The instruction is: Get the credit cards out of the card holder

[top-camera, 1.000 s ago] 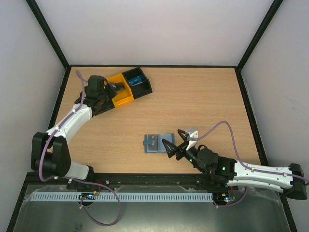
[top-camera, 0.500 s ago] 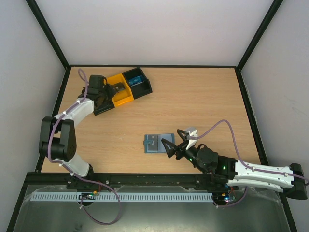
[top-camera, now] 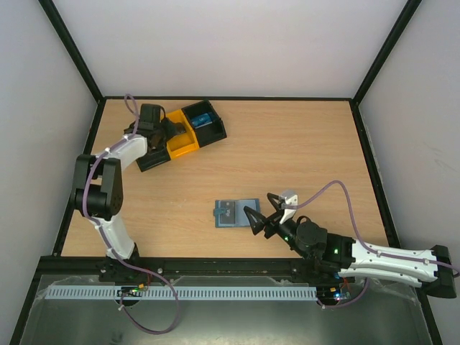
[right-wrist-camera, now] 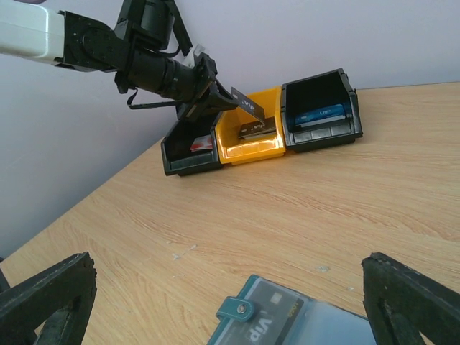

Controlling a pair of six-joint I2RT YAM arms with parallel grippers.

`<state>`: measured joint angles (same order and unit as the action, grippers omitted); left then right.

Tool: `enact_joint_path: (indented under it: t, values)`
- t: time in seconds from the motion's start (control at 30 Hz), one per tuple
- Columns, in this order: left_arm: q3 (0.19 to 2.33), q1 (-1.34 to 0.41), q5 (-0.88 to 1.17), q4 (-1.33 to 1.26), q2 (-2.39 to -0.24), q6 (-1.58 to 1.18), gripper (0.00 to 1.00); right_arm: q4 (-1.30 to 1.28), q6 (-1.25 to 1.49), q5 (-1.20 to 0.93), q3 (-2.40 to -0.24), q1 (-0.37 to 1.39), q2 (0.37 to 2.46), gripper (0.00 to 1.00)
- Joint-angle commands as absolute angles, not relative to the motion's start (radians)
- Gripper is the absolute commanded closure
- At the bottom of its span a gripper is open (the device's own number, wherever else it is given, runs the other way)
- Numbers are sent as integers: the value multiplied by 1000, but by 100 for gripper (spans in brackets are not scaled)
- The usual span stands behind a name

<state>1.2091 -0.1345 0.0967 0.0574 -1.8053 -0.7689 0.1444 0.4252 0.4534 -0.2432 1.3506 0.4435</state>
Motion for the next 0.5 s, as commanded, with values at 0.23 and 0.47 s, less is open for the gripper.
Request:
enact_joint_path:
  t: [0.23,0.47]
  values:
    - [1312,-131,57,51,-1915,-731,97,168,335,510,-221,1358,434,2]
    - [1332,-129,57,35,-1956,-726,97,198,330,505,-202,1358,470,2]
